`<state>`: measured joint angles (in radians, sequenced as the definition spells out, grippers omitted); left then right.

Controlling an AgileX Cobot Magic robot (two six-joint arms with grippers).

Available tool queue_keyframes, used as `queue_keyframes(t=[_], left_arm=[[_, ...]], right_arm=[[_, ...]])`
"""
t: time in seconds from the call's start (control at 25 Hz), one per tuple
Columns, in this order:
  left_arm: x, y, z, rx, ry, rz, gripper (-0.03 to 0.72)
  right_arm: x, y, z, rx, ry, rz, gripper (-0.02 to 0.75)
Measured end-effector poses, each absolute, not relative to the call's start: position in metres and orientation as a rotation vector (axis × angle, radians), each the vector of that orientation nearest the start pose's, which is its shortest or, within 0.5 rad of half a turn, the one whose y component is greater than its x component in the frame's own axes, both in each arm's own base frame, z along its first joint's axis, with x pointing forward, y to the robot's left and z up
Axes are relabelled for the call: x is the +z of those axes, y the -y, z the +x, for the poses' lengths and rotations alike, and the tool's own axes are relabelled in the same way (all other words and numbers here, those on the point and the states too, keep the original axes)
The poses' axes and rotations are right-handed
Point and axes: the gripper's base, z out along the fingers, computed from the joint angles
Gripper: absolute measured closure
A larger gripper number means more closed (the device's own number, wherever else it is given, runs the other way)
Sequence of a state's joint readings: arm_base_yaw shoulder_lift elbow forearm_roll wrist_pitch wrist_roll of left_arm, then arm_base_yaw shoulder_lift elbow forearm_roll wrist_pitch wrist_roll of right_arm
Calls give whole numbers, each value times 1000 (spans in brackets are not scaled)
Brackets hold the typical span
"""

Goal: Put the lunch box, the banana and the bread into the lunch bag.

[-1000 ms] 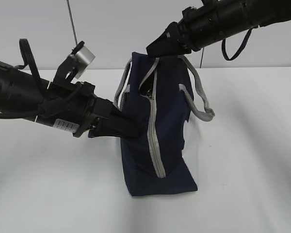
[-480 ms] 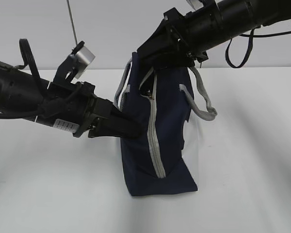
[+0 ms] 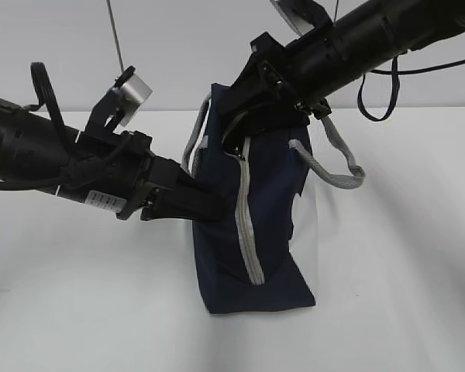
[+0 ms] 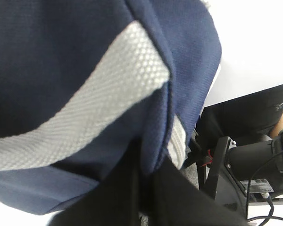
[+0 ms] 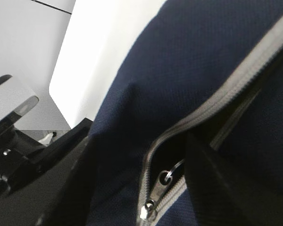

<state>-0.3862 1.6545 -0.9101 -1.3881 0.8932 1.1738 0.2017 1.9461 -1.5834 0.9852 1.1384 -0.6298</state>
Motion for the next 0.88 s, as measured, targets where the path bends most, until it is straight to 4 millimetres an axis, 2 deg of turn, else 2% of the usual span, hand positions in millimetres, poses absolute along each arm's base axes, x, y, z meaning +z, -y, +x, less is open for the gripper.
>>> queue_keyframes(t=[0.2,0.52,0.88], left_arm=[[220,182,262,-1289,-2307,724,686],[220,182,262,-1289,-2307,723,685],[220,182,263,-1282,-2307,716,685]], right_arm=[[268,-151,389,1185,-2501,-585,299],[248,-149,394,1152,-2592,-558,344],[245,-148,394,1132,-2638,-521,346]])
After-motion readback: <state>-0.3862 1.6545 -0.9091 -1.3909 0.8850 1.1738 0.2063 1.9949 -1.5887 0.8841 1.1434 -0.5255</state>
